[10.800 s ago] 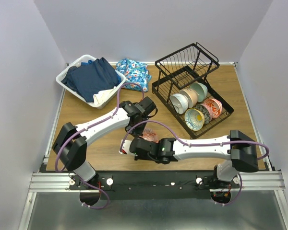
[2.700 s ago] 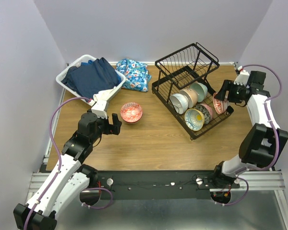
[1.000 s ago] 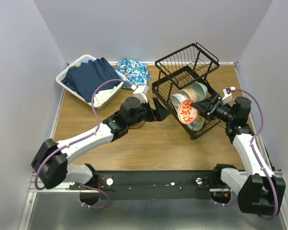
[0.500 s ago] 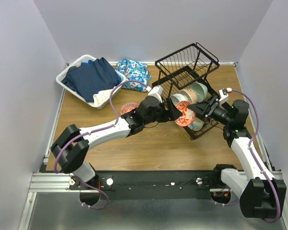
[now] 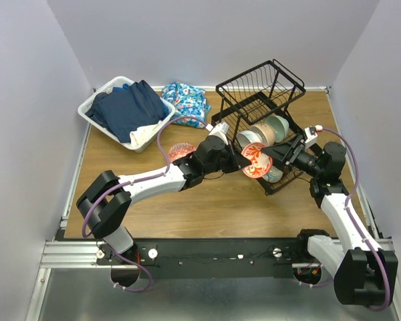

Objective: Unload the bowls from the dish rack

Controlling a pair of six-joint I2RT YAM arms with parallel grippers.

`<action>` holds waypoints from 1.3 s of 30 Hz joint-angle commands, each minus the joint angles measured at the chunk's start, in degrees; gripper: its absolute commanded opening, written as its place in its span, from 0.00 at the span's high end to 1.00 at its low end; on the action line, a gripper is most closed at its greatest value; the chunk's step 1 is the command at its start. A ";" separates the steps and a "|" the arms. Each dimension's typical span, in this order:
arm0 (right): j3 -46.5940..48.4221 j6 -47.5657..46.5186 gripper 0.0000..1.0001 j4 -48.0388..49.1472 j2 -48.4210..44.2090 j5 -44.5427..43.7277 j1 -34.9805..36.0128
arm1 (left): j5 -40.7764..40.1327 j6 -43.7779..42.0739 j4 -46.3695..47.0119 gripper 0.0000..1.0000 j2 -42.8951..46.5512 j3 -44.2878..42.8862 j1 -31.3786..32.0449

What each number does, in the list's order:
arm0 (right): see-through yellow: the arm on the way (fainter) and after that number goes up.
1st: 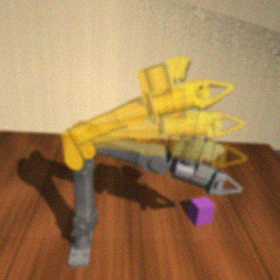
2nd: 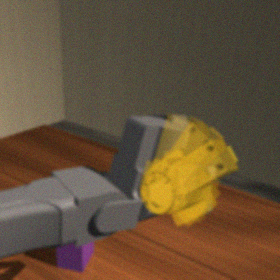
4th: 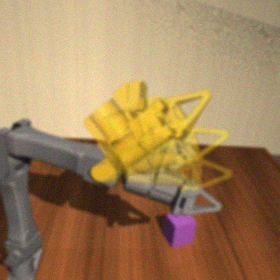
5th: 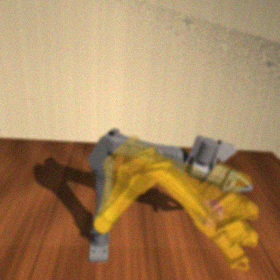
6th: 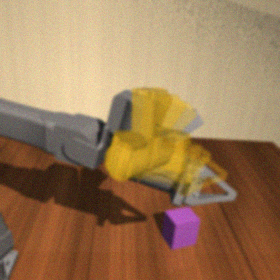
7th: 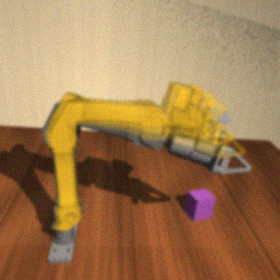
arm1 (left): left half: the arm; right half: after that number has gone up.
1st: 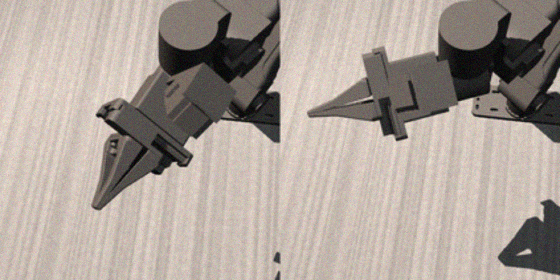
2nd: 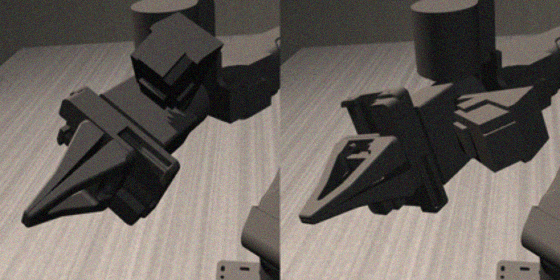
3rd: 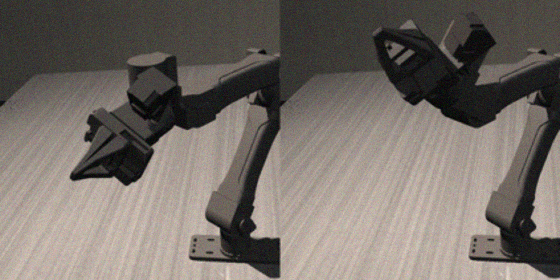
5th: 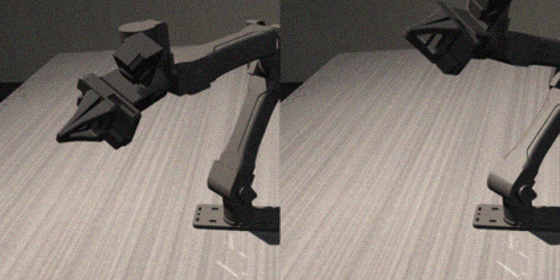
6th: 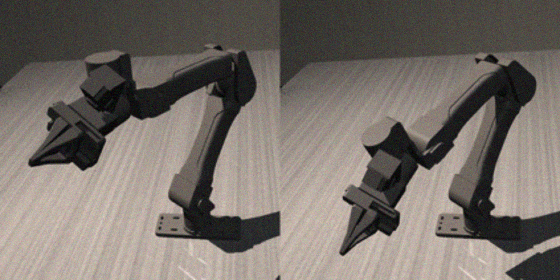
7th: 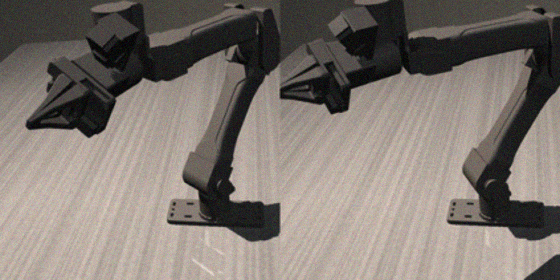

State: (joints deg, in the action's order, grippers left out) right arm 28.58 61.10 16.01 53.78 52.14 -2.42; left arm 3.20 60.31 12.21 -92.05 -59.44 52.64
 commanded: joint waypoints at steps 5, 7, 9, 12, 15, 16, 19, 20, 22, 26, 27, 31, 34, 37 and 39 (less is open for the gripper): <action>1.30 -4.13 0.53 -2.97 -1.22 1.65 0.39 | -2.50 -3.00 -1.04 1.00 3.62 2.13 0.18; 3.31 -8.88 0.29 -6.67 -1.13 1.39 0.39 | -2.76 -4.23 -2.88 1.00 4.86 2.84 0.09; 4.81 -13.70 0.15 -12.21 -0.96 0.95 0.39 | -5.04 -6.25 -5.16 1.00 6.61 3.10 0.09; 8.50 -19.50 0.04 -19.16 -0.61 -0.19 0.39 | -8.47 -8.89 -10.09 1.00 9.51 3.45 -0.61; 11.58 -24.17 0.00 -24.44 0.27 -1.68 0.39 | -12.68 -13.20 -15.62 1.00 12.94 3.80 -1.49; 12.11 -25.14 0.00 -25.49 0.45 -1.95 0.39 | -13.56 -15.12 -18.33 1.00 13.82 3.89 -1.66; 14.04 -28.66 0.00 -28.75 1.24 -2.92 0.39 | -16.29 -17.42 -23.61 1.00 17.33 4.51 -3.33; 14.40 -29.28 0.00 -30.06 1.50 -3.27 0.39 | -16.82 -18.73 -24.94 1.00 19.17 4.68 -4.55; 15.36 -31.21 0.00 -31.21 1.68 -4.24 0.39 | -18.23 -20.14 -29.23 1.00 20.68 5.03 -6.23; 16.42 -33.06 0.00 -33.06 1.77 -5.47 0.39 | -18.41 -23.92 -35.40 1.00 23.84 4.95 -11.85; 16.60 -33.24 0.00 -33.32 1.85 -5.99 0.39 | -18.41 -25.58 -36.19 1.00 24.02 4.86 -12.91; 17.04 -33.68 0.00 -34.03 2.29 -7.14 0.39 | -18.32 -30.07 -40.58 1.00 22.54 3.63 -18.79; 17.21 -33.94 0.00 -34.55 2.21 -7.14 0.39 | -17.80 -32.44 -42.35 1.00 19.20 1.26 -20.82; 17.30 -34.38 0.00 -34.91 1.77 -7.49 0.39 | -17.00 -34.20 -42.70 1.00 15.68 -0.94 -22.76; 17.39 -34.73 0.00 -35.52 1.68 -7.67 0.39 | -16.83 -34.91 -42.62 1.00 13.13 -2.60 -23.72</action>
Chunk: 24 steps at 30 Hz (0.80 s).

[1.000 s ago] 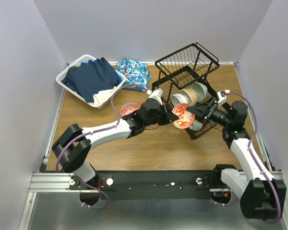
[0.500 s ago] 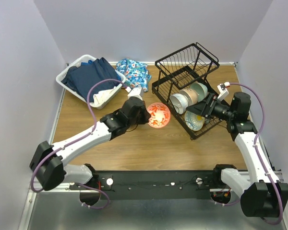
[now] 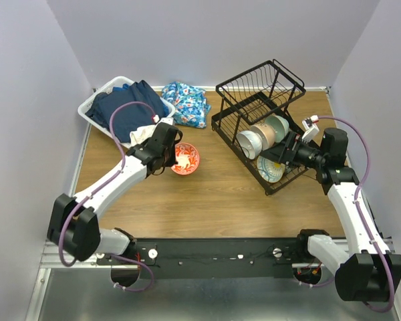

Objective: Unload the bowls from the dish rack

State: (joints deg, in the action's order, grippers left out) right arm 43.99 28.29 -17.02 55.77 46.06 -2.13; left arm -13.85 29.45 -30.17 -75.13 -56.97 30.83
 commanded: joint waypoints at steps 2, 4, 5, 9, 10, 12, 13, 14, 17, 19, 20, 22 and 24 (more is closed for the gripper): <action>2.07 -2.10 0.00 -2.85 -0.48 -1.59 0.11 | 0.40 -4.93 -0.41 1.00 -6.41 -6.30 -2.61; 2.16 -2.36 0.00 -3.11 -0.75 -1.94 0.11 | 1.01 -5.46 -0.24 1.00 -7.83 -7.89 -3.41; 2.16 -2.45 0.00 -3.37 -0.75 -2.12 0.11 | 1.19 -5.72 -0.15 1.00 -9.05 -8.24 -3.58; 1.98 -2.81 0.00 -4.08 -1.27 -2.55 0.11 | 2.77 -6.07 0.20 1.00 -11.26 -9.91 -4.20; 1.89 -2.89 0.00 -4.17 -1.36 -2.47 0.11 | 3.29 -6.16 0.64 1.00 -11.61 -9.91 -4.29; 1.72 -2.81 0.00 -4.25 -1.71 -2.64 0.11 | 3.65 -5.90 0.99 1.00 -12.32 -9.65 -4.29; 1.63 -2.72 0.00 -4.34 -1.63 -2.56 0.11 | 4.09 -5.55 1.52 0.99 -12.58 -9.65 -4.29; 1.45 -2.54 0.00 -4.17 -1.63 -2.56 0.11 | 4.35 -5.55 1.78 0.98 -13.02 -9.39 -4.29; 1.19 -2.37 0.00 -4.08 -1.89 -2.56 0.11 | 6.01 -4.84 2.31 0.92 -13.55 -8.95 -4.29; 1.19 -2.45 0.00 -4.17 -2.07 -2.64 0.11 | 6.90 -4.41 2.84 0.84 -13.64 -8.60 -4.29; 1.19 -2.54 0.00 -4.25 -2.07 -2.65 0.11 | 7.16 -3.71 2.93 0.81 -13.64 -8.42 -4.29; 1.19 -2.72 0.00 -4.34 -1.98 -2.82 0.11 | 7.34 -3.44 3.10 0.73 -13.20 -8.16 -4.29; 1.28 -2.72 0.00 -4.34 -1.89 -3.00 0.11 | 6.73 -3.17 2.93 0.66 -12.50 -8.07 -4.29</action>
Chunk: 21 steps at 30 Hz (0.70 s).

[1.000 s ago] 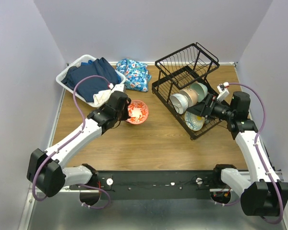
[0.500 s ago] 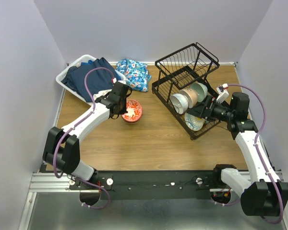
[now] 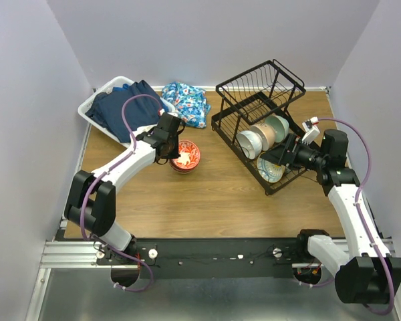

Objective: Unload the bowls from the dish rack

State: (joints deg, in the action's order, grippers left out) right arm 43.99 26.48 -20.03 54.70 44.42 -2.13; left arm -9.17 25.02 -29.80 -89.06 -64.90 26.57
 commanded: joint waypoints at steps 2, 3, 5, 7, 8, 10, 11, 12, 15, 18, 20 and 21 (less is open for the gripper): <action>1.63 -1.08 0.00 -1.41 -0.65 -1.62 0.11 | 1.61 1.35 2.38 0.61 2.30 0.13 -0.02; 1.80 -1.25 0.00 -1.50 -0.56 -1.80 0.11 | 1.35 1.26 2.29 0.57 3.27 0.30 -0.02; 2.24 -1.78 0.00 -1.76 -0.12 -2.15 0.11 | 0.82 1.26 2.12 0.51 4.24 0.57 -0.02; 2.59 -1.96 0.00 -1.85 0.23 -2.24 0.11 | 0.38 1.44 1.85 0.45 5.64 0.92 -0.02; 2.77 -2.05 0.00 -1.85 0.76 -2.24 0.11 | 0.29 1.44 1.85 0.44 6.00 1.01 -0.02; 3.03 -2.13 0.00 -1.85 0.94 -2.24 0.11 | 0.03 1.61 1.68 0.44 7.49 1.53 -0.02; 3.12 -2.13 0.00 -1.77 1.20 -2.15 0.11 | -0.49 1.62 1.68 0.44 7.93 1.80 -0.11; 3.30 -2.22 0.00 -1.77 1.38 -2.15 0.11 | -0.93 1.70 1.42 0.44 8.80 2.15 -0.11; 3.39 -2.22 0.00 -1.50 1.99 -2.32 0.11 | -2.08 1.70 1.50 0.46 10.13 3.03 -0.29; 3.56 -2.22 0.00 -1.33 2.25 -2.06 0.11 | -2.17 1.88 1.68 0.50 10.57 4.34 -0.99; 3.91 -3.36 0.00 -2.20 2.34 -3.11 0.11 | -2.17 2.23 1.33 0.51 10.57 4.70 -1.34; 4.35 -4.15 0.00 -2.99 2.34 -4.16 0.11 | -1.99 2.40 1.33 0.51 11.00 4.79 -1.52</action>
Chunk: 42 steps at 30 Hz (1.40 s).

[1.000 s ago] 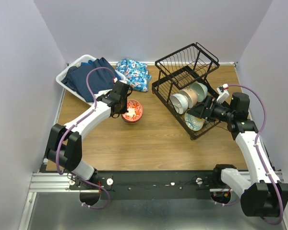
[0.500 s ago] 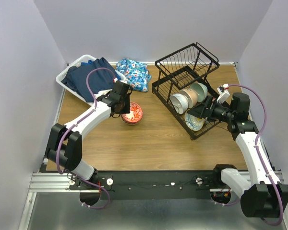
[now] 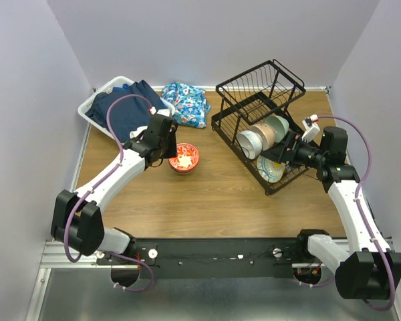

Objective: Unload the bowls from the dish rack

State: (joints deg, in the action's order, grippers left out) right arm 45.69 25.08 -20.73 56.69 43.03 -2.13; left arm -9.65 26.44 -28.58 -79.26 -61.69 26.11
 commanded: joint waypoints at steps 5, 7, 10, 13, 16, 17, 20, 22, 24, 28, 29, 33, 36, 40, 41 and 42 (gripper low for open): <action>6.60 -9.08 0.00 -8.70 0.27 -15.23 0.11 | -1.51 0.46 1.33 0.50 5.43 4.29 -1.15; 7.48 -10.75 0.00 -10.11 0.62 -21.02 0.11 | -1.78 -0.06 2.38 0.49 8.85 6.39 -1.23; 8.19 -12.86 0.00 -10.47 1.41 -24.38 0.11 | -1.78 -1.47 4.22 0.48 14.47 10.34 -1.24; 8.45 -14.26 0.00 -9.16 2.72 -28.06 0.02 | -1.86 -2.70 6.51 0.48 21.24 15.17 -1.24; 8.45 -16.81 0.00 -7.05 5.09 -31.32 0.02 | -1.95 -4.63 7.66 0.47 28.53 19.83 -1.32; 8.62 -18.21 0.00 -6.35 5.80 -31.94 0.02 | -1.86 -5.86 8.62 0.47 30.29 20.99 -1.32; 9.24 -20.24 0.00 -4.59 9.40 -32.13 0.02 | -1.51 -7.01 9.85 0.33 36.62 25.03 -1.41; 9.85 -20.60 0.00 -3.97 11.24 -32.13 -0.07 | -1.34 -7.80 10.29 0.27 40.23 27.40 -1.41; 10.73 -21.47 0.00 -4.14 14.32 -31.60 -0.15 | -1.08 -7.98 11.00 0.23 42.86 28.73 -1.41; 11.96 -22.53 0.00 -4.23 18.28 -28.79 -0.85 | -2.21 -9.20 12.84 0.12 44.37 29.87 -1.41; 11.79 -22.53 0.00 -3.62 18.81 -27.57 -1.12 | -2.30 -9.47 13.54 0.11 44.20 29.96 -1.41; 11.44 -22.27 0.00 -3.09 21.53 -24.75 -3.31 | -1.95 -10.35 13.99 0.10 43.58 29.53 -1.41; 10.82 -22.36 0.00 -1.86 22.32 -22.72 -5.60 | -1.60 -10.35 14.16 0.09 43.84 29.52 -1.41; 11.52 -23.06 0.00 -2.21 25.04 -18.17 -7.36 | -1.07 -10.44 14.78 0.09 43.84 29.70 -1.41; 11.52 -23.15 0.00 -2.38 25.57 -15.80 -7.45 | -1.07 -10.44 14.78 0.09 43.84 29.61 -1.41; 11.52 -23.15 0.00 -2.30 26.01 -14.74 -7.45 | -1.07 -10.44 14.78 0.09 43.93 29.70 -1.41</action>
State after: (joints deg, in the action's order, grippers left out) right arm 55.88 3.27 -23.88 80.23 20.36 -9.10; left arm -10.50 16.93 -15.64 -35.79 -32.10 25.08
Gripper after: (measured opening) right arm 0.998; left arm 0.911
